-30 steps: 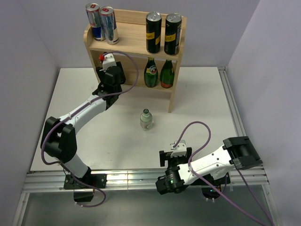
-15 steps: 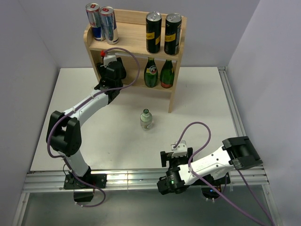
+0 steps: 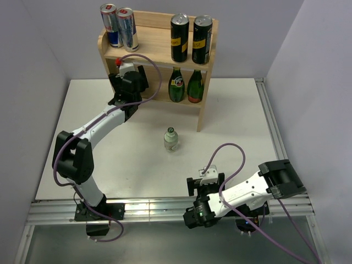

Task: Place and organize the beverage onto the shelf

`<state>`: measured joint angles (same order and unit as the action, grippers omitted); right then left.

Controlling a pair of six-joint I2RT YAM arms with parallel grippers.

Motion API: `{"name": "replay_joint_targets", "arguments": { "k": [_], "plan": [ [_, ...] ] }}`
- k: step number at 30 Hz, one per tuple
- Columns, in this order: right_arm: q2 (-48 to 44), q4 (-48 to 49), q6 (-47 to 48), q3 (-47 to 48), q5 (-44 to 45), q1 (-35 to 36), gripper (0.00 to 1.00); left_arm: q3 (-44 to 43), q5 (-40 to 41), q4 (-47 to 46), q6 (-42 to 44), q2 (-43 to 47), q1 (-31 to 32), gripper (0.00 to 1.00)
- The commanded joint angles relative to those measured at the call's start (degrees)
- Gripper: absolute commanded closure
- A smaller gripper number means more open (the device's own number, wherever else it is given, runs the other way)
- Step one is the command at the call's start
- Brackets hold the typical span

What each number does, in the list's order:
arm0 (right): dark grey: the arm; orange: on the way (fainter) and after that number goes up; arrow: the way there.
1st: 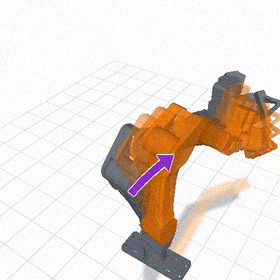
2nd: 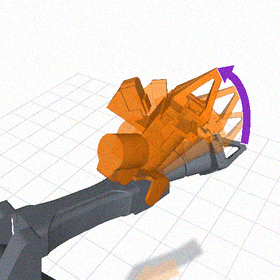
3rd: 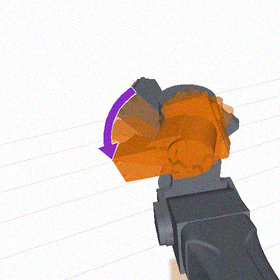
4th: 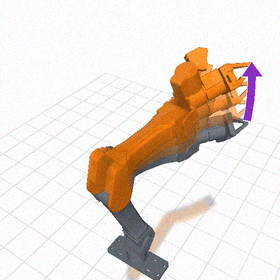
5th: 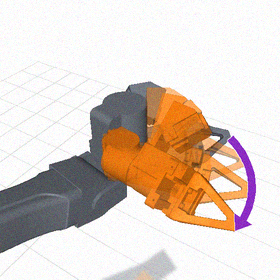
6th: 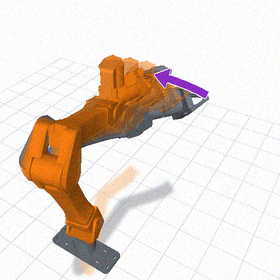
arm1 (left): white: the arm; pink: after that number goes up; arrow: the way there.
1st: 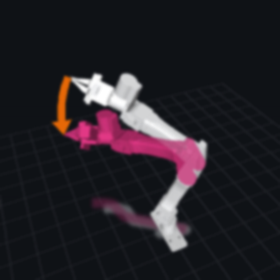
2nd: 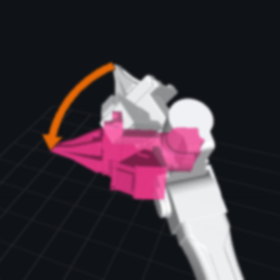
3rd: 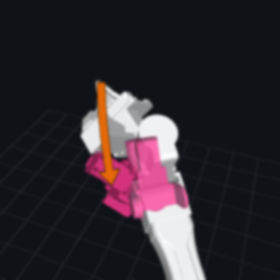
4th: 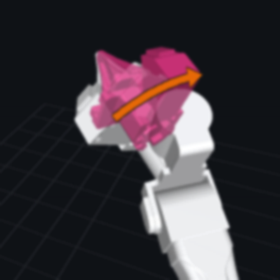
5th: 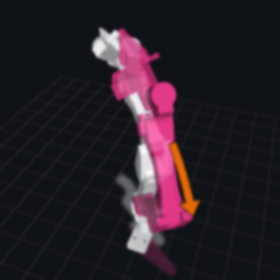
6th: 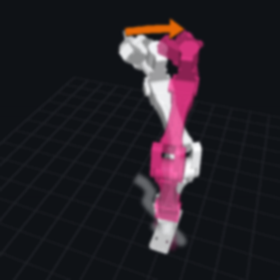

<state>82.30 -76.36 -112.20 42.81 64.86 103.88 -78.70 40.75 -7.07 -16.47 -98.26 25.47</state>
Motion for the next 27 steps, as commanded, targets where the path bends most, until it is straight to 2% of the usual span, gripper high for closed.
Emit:
{"name": "replay_joint_targets", "arguments": {
  "k": [1,11,23,27],
  "plan": [
    [1.2,-5.7,-25.0,1.8,1.4,0.8,0.0,-0.1,-0.1,-1.7,1.0,4.2,-0.8,0.01],
    [1.7,-6.3,-25.7,2.2,1.1,1.4,0.0,2.5,-3.7,0.7,-1.2,9.3,-0.8,0.01],
    [2.5,-6.3,-26.0,2.6,0.7,2.5,0.01,6.8,-14.3,3.0,-1.2,15.6,-0.3,0.01],
    [2.7,-6.4,-26.1,2.6,0.5,2.7,0.0,10.1,-15.7,4.3,-2.3,21.1,0.7,0.01]
  ]
}}
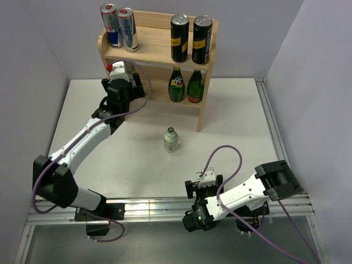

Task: Place and organize the beverage onto the shelf

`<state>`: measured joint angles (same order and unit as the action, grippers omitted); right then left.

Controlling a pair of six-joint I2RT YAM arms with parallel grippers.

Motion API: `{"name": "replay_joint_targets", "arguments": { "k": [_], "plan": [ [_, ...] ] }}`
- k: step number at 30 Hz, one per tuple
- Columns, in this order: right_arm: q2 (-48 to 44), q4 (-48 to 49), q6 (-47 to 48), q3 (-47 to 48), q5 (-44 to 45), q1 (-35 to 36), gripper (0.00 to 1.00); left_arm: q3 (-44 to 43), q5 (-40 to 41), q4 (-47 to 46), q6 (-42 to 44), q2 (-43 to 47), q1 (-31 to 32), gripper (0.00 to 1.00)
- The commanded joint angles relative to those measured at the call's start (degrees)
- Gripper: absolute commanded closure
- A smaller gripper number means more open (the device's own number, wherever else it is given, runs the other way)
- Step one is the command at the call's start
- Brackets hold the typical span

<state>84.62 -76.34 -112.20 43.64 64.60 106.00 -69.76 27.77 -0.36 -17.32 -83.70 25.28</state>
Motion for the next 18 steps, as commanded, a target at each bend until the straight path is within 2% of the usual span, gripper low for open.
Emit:
{"name": "replay_joint_targets", "arguments": {
  "k": [1,7,13,15,18],
  "plan": [
    [0.5,-6.5,-26.2,1.8,0.9,0.7,0.0,2.0,-2.9,-2.1,-1.5,7.6,1.3,0.01],
    [1.0,-6.5,-26.3,2.1,0.8,1.0,0.0,8.8,-1.2,3.4,-2.8,16.9,6.9,0.01],
    [0.2,-6.5,-26.8,1.4,0.6,1.5,0.0,18.7,1.0,6.5,-5.5,26.2,18.3,0.01],
    [0.1,-6.4,-27.3,0.9,0.4,1.8,0.01,22.5,-1.1,6.3,-6.5,28.6,21.3,0.01],
    [0.6,-6.5,-27.1,1.4,0.5,1.8,0.01,29.5,-4.6,1.2,-8.0,30.1,24.6,0.01]
  ]
}}
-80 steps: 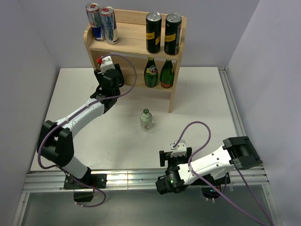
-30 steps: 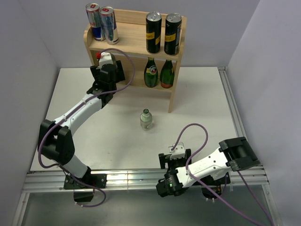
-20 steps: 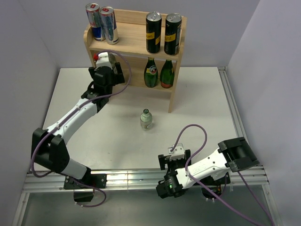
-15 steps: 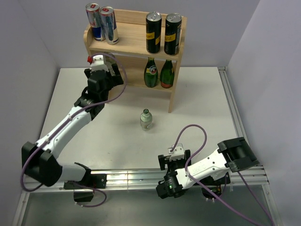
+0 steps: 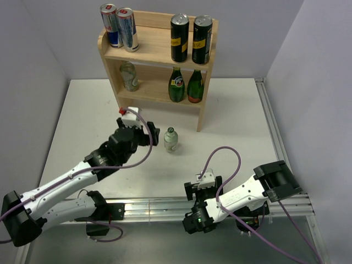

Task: Place and organize the beverage onto the shelf

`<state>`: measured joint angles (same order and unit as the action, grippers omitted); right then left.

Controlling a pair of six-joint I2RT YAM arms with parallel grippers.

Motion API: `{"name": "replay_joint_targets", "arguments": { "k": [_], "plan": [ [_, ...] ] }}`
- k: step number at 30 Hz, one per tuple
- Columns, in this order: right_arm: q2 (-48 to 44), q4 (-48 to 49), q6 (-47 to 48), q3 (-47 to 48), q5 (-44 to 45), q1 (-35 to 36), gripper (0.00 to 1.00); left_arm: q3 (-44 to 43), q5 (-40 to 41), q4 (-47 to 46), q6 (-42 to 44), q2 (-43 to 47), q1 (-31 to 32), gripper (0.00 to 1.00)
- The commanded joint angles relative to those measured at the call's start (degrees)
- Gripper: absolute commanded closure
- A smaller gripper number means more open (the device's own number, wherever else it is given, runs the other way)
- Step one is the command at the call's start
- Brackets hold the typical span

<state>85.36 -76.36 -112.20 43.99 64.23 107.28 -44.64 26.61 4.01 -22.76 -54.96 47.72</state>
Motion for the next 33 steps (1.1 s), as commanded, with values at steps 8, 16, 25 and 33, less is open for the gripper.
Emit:
{"name": "replay_joint_targets", "arguments": {
  "k": [8,16,25,33],
  "plan": [
    [-1.5,-6.4,-27.5,0.2,0.3,0.8,0.0,13.9,-1.4,-17.0,-7.7,-10.5,10.7,0.01],
    [-2.2,-6.4,-27.5,-0.5,0.0,1.1,0.01,10.6,0.5,-26.8,-7.6,-26.2,12.7,0.01],
    [-2.2,-6.3,-28.6,-1.9,-0.9,1.1,0.0,8.6,9.2,-35.9,-5.5,-35.4,12.7,0.01],
    [-2.1,-6.3,-29.4,-2.5,-1.0,1.1,0.0,6.5,14.5,-42.1,-4.0,-42.3,12.7,0.01]
  ]
}}
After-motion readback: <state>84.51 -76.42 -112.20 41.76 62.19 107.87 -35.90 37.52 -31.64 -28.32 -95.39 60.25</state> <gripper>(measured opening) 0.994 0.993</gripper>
